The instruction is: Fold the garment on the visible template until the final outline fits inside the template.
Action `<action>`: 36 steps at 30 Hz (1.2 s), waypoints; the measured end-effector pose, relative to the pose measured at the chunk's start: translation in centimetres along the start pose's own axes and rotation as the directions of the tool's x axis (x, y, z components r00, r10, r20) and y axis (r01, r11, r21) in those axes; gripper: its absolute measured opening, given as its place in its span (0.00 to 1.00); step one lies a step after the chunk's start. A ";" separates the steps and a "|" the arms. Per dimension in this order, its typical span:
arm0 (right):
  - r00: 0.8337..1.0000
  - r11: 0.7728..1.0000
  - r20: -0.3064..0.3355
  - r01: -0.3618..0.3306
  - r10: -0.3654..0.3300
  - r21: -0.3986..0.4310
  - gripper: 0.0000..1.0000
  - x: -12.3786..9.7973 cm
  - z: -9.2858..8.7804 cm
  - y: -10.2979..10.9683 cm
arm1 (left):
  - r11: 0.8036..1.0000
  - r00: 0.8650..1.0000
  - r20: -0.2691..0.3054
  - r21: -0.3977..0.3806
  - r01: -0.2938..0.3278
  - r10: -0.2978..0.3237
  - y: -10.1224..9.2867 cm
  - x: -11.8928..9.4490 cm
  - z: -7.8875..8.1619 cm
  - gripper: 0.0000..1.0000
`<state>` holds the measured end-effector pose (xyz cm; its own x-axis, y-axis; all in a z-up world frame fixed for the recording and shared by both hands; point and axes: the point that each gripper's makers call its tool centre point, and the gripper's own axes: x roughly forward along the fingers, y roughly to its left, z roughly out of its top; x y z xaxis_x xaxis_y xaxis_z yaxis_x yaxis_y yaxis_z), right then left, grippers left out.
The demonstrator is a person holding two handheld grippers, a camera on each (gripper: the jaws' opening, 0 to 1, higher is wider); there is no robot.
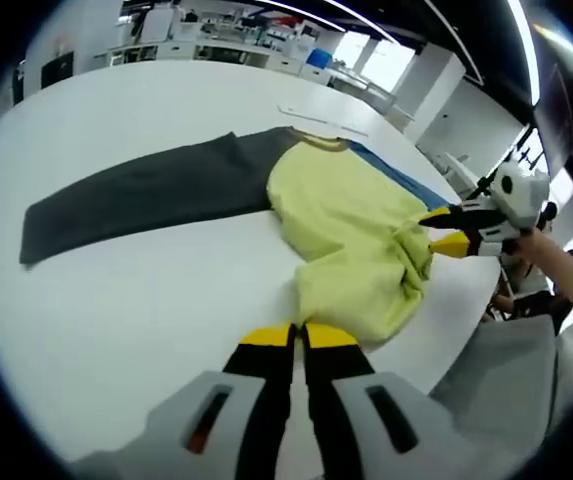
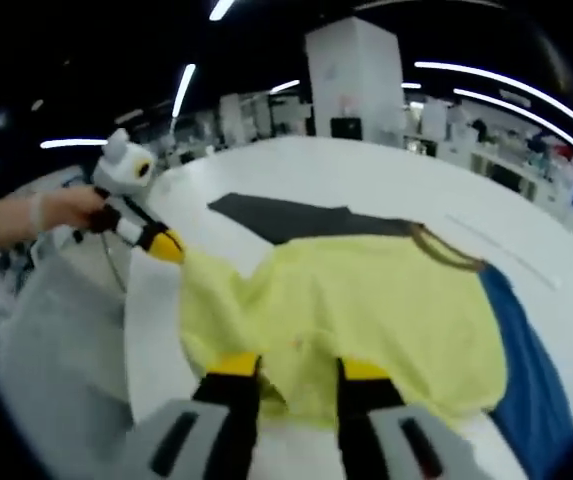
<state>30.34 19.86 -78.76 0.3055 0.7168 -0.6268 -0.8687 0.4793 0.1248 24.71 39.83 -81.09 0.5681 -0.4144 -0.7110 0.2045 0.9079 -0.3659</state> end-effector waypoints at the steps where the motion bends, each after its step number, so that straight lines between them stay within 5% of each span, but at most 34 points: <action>1: 1.000 1.000 0.005 0.004 -0.004 0.009 0.29 -0.5 -0.2 0.0 | 1.000 1.000 -0.002 0.001 -0.001 0.001 0.1 0.0 0.0 0.00; 9: 1.000 0.990 0.018 0.008 -0.011 0.143 0.23 -1.3 -2.4 -0.3 | 1.000 1.000 -0.003 0.001 -0.001 0.001 0.0 0.0 -0.2 0.00; 17: 0.999 0.950 0.024 -0.029 0.022 0.311 0.13 -0.2 -4.7 -0.2 | 1.000 1.000 -0.003 0.002 -0.002 0.002 -0.1 -0.1 -0.2 0.00; 20: 0.997 0.908 0.055 -0.071 0.053 0.413 0.14 0.2 -4.8 0.1 | 1.000 1.000 -0.002 0.002 -0.002 0.002 -0.1 -0.2 -0.2 0.00; 26: 0.996 0.875 0.056 -0.084 0.065 0.476 0.11 0.9 -5.4 -0.1 | 1.000 1.000 -0.004 0.001 -0.002 0.002 -0.1 -0.1 -0.3 0.00; 36: 0.991 0.775 0.103 -0.135 0.090 0.617 0.00 2.1 -5.2 0.5 | 1.000 1.000 -0.008 0.000 -0.001 0.001 -0.1 -0.2 -0.5 0.00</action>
<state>28.51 18.96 -84.01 0.2644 0.8055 -0.5303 -0.4743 0.5874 0.6558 24.19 39.77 -81.16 0.5617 -0.4138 -0.7165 0.2034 0.9084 -0.3652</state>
